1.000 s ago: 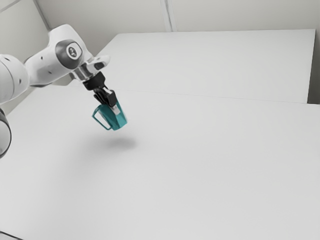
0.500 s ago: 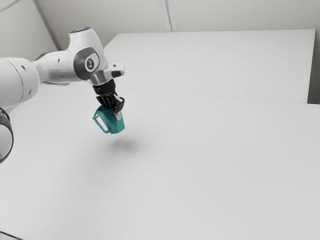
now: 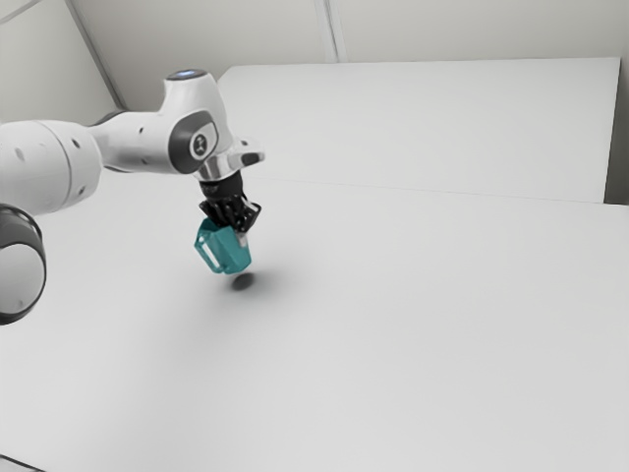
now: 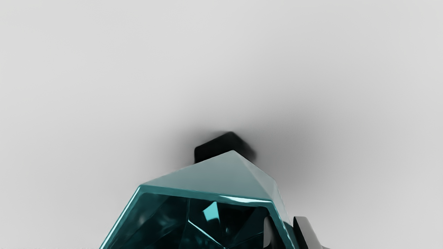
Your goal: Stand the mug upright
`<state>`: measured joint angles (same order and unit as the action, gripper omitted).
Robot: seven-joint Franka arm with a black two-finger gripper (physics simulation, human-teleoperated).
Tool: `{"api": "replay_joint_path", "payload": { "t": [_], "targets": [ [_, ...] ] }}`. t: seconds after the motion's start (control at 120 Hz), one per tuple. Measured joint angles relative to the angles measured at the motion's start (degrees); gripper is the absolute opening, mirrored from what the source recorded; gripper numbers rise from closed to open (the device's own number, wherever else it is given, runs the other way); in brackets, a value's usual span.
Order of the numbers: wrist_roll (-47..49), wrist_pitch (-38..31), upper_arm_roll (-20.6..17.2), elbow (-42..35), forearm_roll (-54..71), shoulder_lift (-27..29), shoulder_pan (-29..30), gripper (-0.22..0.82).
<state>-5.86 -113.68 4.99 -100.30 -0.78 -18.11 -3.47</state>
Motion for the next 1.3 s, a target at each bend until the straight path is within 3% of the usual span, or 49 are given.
{"api": "replay_joint_path", "payload": {
  "t": [0.908, 1.108, 1.3],
  "targets": [
    [9.0, -0.3, 0.0, 0.1, 6.8, -4.1, -1.8, -0.17],
    [9.3, -0.8, 0.0, 0.1, 9.0, -4.6, -1.9, 0.26],
    [9.6, -0.8, -1.0, 0.7, 9.0, -0.3, -2.3, 0.46]
  ]
}}
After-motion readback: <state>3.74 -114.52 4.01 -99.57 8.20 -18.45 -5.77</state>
